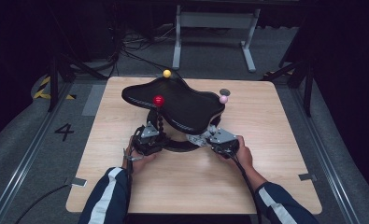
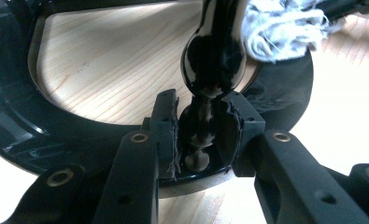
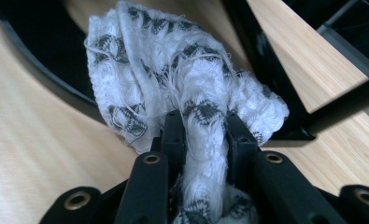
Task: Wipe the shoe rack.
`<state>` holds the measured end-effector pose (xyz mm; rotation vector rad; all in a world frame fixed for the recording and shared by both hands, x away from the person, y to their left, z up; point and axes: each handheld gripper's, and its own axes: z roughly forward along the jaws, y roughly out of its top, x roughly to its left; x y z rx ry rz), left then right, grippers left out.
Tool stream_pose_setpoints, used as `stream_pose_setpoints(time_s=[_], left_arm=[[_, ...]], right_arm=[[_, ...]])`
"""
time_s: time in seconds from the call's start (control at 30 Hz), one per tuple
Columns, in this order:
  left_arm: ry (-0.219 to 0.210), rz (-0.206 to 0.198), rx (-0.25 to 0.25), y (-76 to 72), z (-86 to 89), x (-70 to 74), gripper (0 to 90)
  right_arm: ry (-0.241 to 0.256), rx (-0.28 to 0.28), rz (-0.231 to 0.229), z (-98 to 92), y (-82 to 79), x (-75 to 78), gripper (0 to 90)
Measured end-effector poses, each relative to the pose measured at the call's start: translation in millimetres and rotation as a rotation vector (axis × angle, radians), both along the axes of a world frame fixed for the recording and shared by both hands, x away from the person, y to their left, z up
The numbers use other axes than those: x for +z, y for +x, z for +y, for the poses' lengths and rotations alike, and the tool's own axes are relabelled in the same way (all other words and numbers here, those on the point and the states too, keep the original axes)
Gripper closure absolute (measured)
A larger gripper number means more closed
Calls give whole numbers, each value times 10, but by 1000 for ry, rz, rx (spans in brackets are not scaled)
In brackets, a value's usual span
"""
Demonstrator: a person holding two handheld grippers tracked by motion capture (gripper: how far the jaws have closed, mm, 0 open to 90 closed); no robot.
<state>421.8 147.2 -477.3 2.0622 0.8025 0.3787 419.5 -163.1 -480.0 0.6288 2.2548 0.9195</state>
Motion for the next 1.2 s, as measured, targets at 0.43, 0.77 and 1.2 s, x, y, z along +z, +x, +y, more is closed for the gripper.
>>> stream_pose_setpoints(time_s=[0.43, 0.77, 1.2], left_arm=[[-5, 13, 0, 2, 7, 2, 690], [-1, 12, -9, 8, 13, 5, 691], [-10, 11, -17, 6, 6, -1, 690]], right_arm=[[12, -119, -20, -174, 286, -15, 744], [-9, -47, -46, -52, 206, 7, 747], [12, 166, -41, 450, -163, 21, 749]])
